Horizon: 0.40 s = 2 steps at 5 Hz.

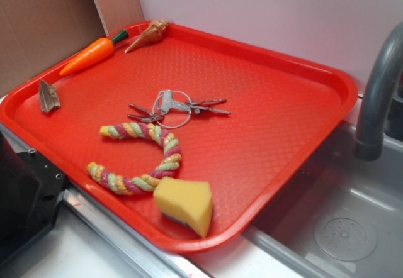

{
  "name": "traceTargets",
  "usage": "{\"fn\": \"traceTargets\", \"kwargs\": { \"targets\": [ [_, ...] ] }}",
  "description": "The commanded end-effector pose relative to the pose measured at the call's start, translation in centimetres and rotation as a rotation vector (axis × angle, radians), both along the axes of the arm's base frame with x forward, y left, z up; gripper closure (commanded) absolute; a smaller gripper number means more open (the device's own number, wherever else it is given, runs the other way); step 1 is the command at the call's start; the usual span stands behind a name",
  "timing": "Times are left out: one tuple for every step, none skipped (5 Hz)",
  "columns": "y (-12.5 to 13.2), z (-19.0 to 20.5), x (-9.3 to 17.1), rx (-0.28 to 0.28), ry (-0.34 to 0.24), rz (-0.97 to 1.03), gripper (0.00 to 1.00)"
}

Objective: Grab the carrot.

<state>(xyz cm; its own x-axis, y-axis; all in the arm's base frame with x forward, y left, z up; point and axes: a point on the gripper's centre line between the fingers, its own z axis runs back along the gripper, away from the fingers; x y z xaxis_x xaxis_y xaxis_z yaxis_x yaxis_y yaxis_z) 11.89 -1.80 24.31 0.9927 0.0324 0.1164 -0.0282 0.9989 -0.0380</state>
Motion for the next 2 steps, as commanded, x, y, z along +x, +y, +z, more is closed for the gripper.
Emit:
{"fn": "traceTargets", "kwargs": {
  "targets": [
    [0.0, 0.0, 0.0, 0.000, 0.000, 0.000, 0.00],
    [4.3, -5.0, 1.2, -0.056, 0.133, 0.078, 0.00]
  ]
}}
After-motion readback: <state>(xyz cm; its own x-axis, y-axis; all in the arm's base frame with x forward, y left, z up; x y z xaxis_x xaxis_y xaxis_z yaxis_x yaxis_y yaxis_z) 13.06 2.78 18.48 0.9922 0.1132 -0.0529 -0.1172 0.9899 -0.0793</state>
